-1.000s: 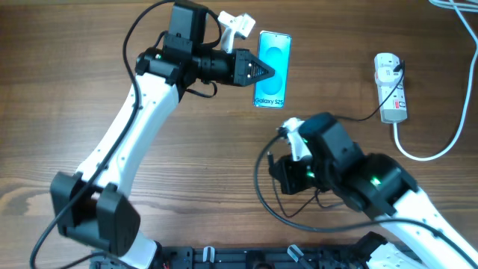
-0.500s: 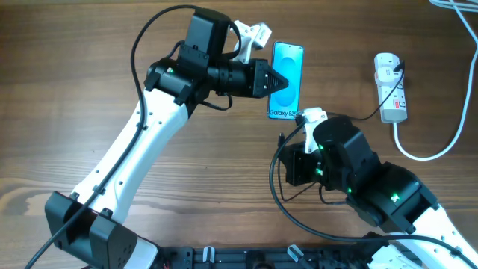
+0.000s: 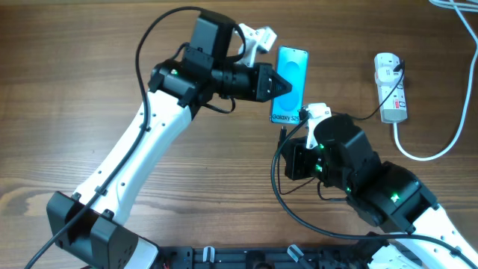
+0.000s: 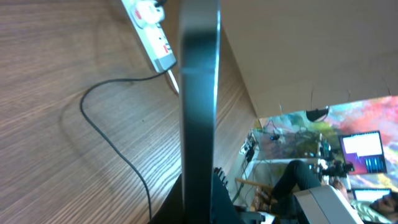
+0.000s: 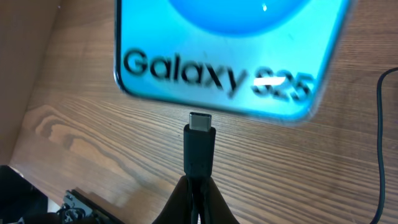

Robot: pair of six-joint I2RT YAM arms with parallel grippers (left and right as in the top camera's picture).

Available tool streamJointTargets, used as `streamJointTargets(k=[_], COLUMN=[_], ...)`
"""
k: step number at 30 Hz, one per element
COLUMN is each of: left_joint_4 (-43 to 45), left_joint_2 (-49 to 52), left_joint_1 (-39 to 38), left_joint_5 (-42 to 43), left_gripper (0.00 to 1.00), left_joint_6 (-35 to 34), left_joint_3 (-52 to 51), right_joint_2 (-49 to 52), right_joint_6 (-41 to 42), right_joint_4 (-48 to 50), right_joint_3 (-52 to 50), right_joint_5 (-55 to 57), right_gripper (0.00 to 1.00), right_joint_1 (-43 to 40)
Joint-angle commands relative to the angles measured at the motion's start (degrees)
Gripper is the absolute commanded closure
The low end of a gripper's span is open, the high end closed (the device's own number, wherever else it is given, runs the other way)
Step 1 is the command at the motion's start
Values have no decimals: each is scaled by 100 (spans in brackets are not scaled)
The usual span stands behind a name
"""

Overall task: Plug charger to phone and switch on socket
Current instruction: 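Lift the plug with the right gripper up to the phone's bottom port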

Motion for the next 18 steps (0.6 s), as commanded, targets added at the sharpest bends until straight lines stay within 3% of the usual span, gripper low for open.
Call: streamJointTargets(k=[1,18], left_joint_4=[59,57], left_joint_2=[-203,-203], left_joint_1=[-118,-114], left_joint_5=[155,-20], left_gripper=[96,96], left_joint_6=[210,468], left_joint_3=[59,59], right_joint_2=[81,114], right_joint_6=[61,87], right_joint_4=[24,-153], right_joint_3=[111,299], right_joint_5=[74,125], right_gripper=[96,96], right_joint_1=[13,9])
